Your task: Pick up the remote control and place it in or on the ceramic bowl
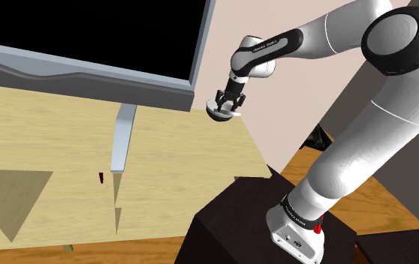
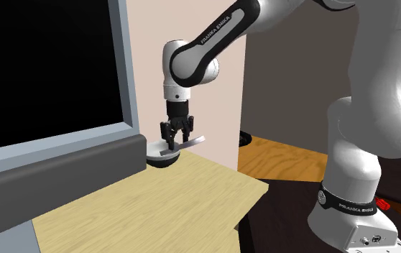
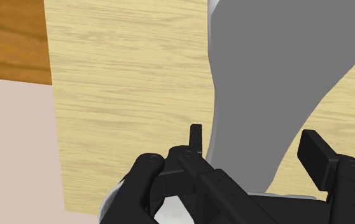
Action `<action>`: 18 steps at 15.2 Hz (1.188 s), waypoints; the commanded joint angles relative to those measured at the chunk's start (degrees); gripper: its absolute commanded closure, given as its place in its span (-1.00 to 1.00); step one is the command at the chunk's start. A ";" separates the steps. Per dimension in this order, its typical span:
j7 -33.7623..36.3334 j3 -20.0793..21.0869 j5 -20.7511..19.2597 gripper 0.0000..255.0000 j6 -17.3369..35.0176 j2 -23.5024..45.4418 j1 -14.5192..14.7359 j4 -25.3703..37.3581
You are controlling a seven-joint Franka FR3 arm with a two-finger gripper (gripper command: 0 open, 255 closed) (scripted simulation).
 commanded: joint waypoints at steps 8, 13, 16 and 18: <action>-6.35 -2.35 1.80 1.00 -5.55 11.73 -3.24 17.02; -10.05 -3.12 3.37 1.00 -10.53 21.32 -6.03 31.38; -11.51 -3.22 4.11 1.00 -12.80 26.52 -7.53 38.77; -11.60 -3.15 4.23 1.00 -11.53 27.11 -7.56 38.07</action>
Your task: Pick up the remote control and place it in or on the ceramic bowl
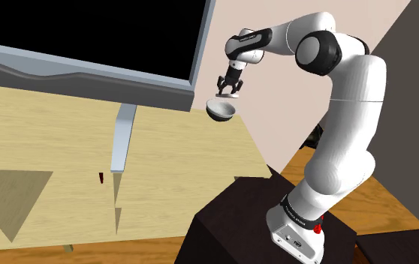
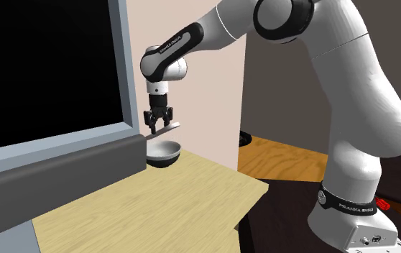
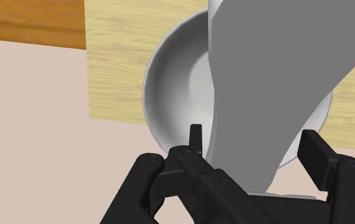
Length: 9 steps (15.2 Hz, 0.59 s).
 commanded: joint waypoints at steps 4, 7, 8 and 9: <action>-0.26 0.18 0.34 1.00 2.82 1.79 -0.10 -1.01; -0.42 0.30 0.56 1.00 4.62 2.87 -0.16 -1.75; -0.47 0.34 0.64 1.00 5.21 3.24 -0.18 -1.97; -0.53 0.39 0.71 1.00 5.80 3.63 -0.20 -2.18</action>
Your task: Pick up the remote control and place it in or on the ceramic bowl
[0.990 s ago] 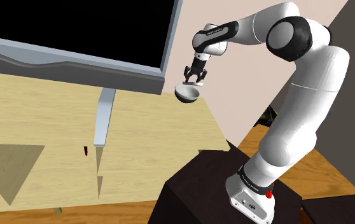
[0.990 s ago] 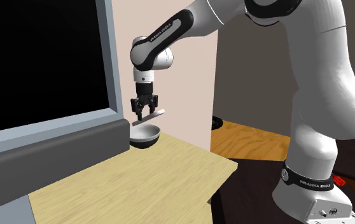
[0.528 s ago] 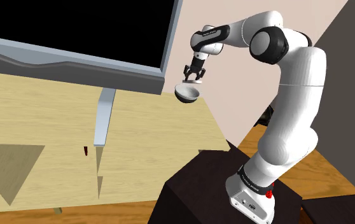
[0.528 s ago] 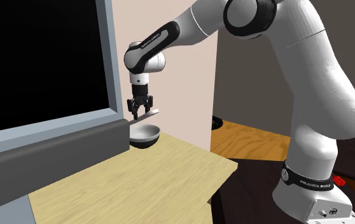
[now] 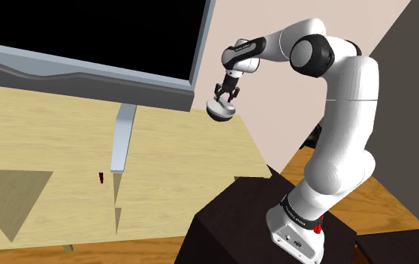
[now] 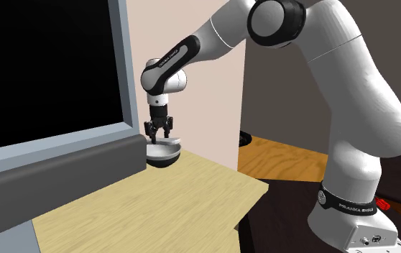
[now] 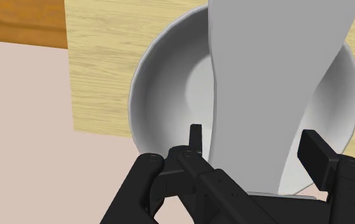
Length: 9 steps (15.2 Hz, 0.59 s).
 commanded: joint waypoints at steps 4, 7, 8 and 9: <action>-0.28 0.16 0.31 1.00 2.19 1.61 -0.16 -0.66; -0.28 0.16 0.31 1.00 2.19 1.61 -0.16 -0.65; -0.28 0.16 0.31 1.00 2.19 1.61 -0.17 -0.65; -0.28 0.16 0.31 1.00 2.19 1.61 -0.17 -0.65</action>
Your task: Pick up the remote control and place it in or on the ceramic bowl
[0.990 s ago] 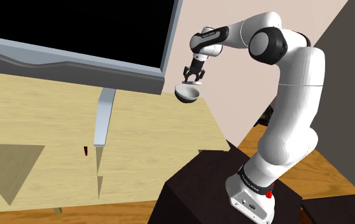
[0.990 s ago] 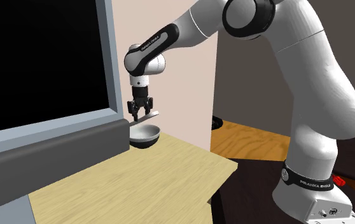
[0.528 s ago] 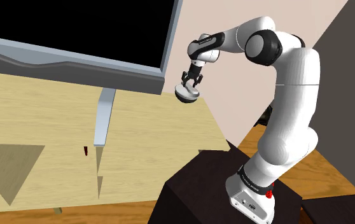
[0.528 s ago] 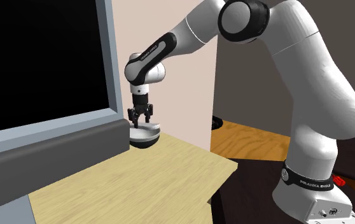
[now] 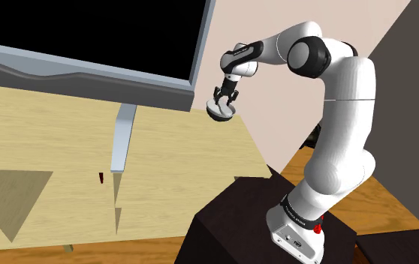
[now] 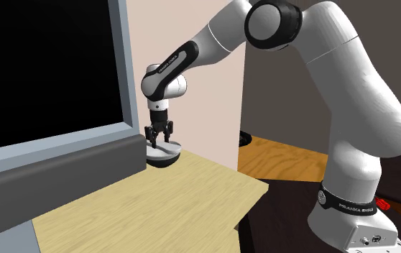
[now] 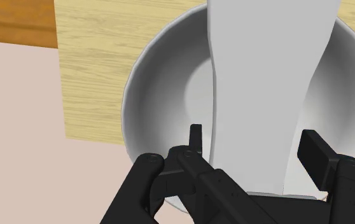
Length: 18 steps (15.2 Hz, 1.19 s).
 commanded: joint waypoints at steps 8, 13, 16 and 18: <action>0.12 -0.16 -0.20 -1.00 -1.42 -0.95 0.02 0.43; 0.43 -0.44 -0.70 -1.00 -5.62 -3.43 0.11 2.17; 0.43 -0.44 -0.70 -1.00 -5.62 -3.43 0.11 2.18; 0.43 -0.44 -0.70 -1.00 -5.62 -3.43 0.11 2.18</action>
